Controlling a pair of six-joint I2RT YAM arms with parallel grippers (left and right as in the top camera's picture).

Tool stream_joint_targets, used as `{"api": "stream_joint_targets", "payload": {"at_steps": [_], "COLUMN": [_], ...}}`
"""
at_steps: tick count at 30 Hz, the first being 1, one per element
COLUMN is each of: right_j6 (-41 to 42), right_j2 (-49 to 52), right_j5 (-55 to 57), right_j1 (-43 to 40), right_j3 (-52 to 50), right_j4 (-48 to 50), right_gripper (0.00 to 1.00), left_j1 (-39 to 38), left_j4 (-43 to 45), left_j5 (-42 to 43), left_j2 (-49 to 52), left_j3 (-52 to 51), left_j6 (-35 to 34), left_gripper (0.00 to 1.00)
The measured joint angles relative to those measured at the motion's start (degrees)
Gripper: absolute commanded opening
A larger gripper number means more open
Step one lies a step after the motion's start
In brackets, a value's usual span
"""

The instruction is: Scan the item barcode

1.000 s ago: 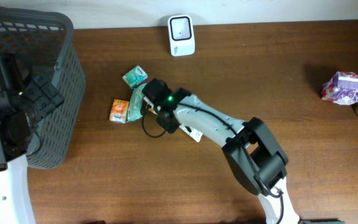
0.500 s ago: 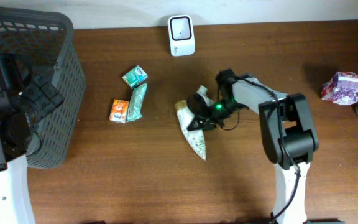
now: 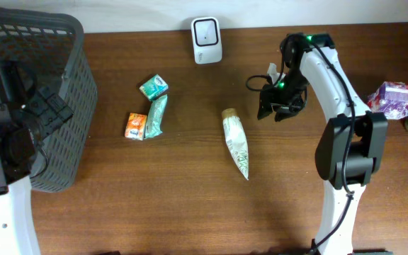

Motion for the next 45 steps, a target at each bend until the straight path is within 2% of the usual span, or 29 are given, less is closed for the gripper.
{"api": "stream_joint_targets", "payload": {"at_steps": [4, 7, 8, 9, 15, 20, 25, 28, 30, 31, 32, 34, 36, 38, 40, 41, 45], "right_j6": [0.5, 6.2, 9.3, 10.5, 16.5, 17.3, 17.3, 17.4, 17.4, 17.7, 17.6, 17.6, 17.3, 17.3, 16.2, 14.7, 2.1], "right_j2": [0.0, 0.0, 0.0, 0.0, 0.0, 0.0, 0.0, 0.0, 0.1, 0.1, 0.1, 0.0, 0.0, 0.2, 0.7, 0.7, 0.7], "right_j5": [5.6, 18.2, 23.1, 25.2, 30.6, 28.0, 27.5, 27.3, 27.2, 27.2, 27.1, 27.1, 27.1, 26.6, 23.8, 21.8, 2.3], "right_j1": [6.6, 15.6, 19.5, 21.0, 28.3, 28.8, 28.7, 28.7, 28.7, 28.7, 28.7, 28.5, 28.5, 28.2, 26.5, 25.5, 17.8], "right_j3": [0.4, 1.4, 2.4, 2.6, 2.8, 2.4, -6.0, -12.6, -15.4, -16.7, -17.0, -17.1, -17.0, -16.2, -10.9, -8.6, 0.8], "right_j4": [-2.2, -3.0, -4.3, -4.8, -6.6, -3.1, 2.1, 7.2, 9.5, 10.1, 10.2, 10.8, 10.5, 8.6, 4.2, 3.1, 1.7], "right_gripper": [0.53, 0.56, 0.60, 0.99, 0.99, 1.00, 0.99, 0.91, 0.75, 0.61, 0.51, 0.37, 0.09, 0.08, 0.07, 0.04, 0.04], "left_j1": [0.0, 0.0, 0.0, 0.0, 0.0, 0.0, 0.0, 0.0, 0.0, 0.0, 0.0, 0.0, 0.0, 0.0, 0.0, 0.0, 0.0], "left_j4": [0.0, 0.0, 0.0, 0.0, 0.0, 0.0, 0.0, 0.0, 0.0, 0.0, 0.0, 0.0, 0.0, 0.0, 0.0, 0.0, 0.0], "left_j5": [0.0, 0.0, 0.0, 0.0, 0.0, 0.0, 0.0, 0.0, 0.0, 0.0, 0.0, 0.0, 0.0, 0.0, 0.0, 0.0, 0.0], "left_j2": [0.0, 0.0, 0.0, 0.0, 0.0, 0.0, 0.0, 0.0, 0.0, 0.0, 0.0, 0.0, 0.0, 0.0, 0.0, 0.0, 0.0], "left_j3": [0.0, 0.0, 0.0, 0.0, 0.0, 0.0, 0.0, 0.0, 0.0, 0.0, 0.0, 0.0, 0.0, 0.0, 0.0, 0.0, 0.0], "left_j6": [0.0, 0.0, 0.0, 0.0, 0.0, 0.0, 0.0, 0.0, 0.0, 0.0, 0.0, 0.0, 0.0, 0.0, 0.0, 0.0, 0.0], "left_gripper": [0.99, 0.99, 0.99, 0.99, 0.99, 0.99, 0.99, 0.99, 0.99, 0.99, 0.99, 0.99, 0.99, 0.99, 0.99, 0.99, 0.99]}}
